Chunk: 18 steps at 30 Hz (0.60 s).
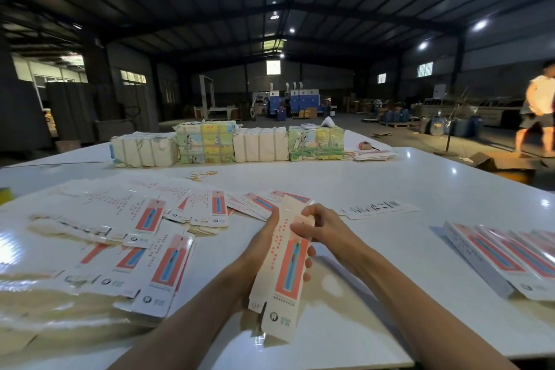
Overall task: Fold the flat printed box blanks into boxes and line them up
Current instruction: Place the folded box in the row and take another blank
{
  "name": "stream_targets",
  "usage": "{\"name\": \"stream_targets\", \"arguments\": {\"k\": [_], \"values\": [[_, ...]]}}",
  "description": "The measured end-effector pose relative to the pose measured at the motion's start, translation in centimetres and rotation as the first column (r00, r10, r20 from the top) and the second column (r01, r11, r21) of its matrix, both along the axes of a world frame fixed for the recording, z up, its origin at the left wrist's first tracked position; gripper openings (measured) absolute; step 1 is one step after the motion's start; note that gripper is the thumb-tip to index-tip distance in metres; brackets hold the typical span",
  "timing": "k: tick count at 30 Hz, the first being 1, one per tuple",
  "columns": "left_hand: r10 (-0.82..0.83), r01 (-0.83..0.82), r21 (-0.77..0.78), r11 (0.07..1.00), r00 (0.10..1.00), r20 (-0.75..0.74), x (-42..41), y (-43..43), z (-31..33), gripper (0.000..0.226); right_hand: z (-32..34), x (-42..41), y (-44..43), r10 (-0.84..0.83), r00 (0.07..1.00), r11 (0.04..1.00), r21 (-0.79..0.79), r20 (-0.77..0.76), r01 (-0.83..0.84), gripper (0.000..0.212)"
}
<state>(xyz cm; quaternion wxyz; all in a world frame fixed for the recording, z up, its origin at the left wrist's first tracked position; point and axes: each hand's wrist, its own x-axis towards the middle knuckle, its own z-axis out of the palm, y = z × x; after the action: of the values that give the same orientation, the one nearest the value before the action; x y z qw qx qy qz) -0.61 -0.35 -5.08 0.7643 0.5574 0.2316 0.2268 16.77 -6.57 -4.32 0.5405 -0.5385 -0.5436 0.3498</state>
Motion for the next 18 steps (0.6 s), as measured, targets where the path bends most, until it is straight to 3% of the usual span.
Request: {"name": "stream_targets", "arguments": {"k": [11, 15, 18], "values": [[-0.06, 0.063, 0.071, 0.995, 0.997, -0.044, 0.0, 0.3, -0.4, 0.082, 0.8, 0.5, 0.0, -0.069, 0.991, 0.995, -0.067, 0.116, 0.077, 0.039], [-0.099, 0.099, 0.006, 0.995, 0.995, 0.03, -0.1, 0.3, 0.3, 0.077, 0.8, 0.6, -0.2, -0.062, 0.998, 0.995, 0.074, -0.028, 0.064, 0.032], [-0.16, 0.165, -0.08, 0.983, 0.985, 0.066, -0.2, 0.3, 0.6, 0.073, 0.9, 0.2, -0.1, -0.197, 0.98, 0.973, 0.122, 0.019, 0.193, 0.028]]}}
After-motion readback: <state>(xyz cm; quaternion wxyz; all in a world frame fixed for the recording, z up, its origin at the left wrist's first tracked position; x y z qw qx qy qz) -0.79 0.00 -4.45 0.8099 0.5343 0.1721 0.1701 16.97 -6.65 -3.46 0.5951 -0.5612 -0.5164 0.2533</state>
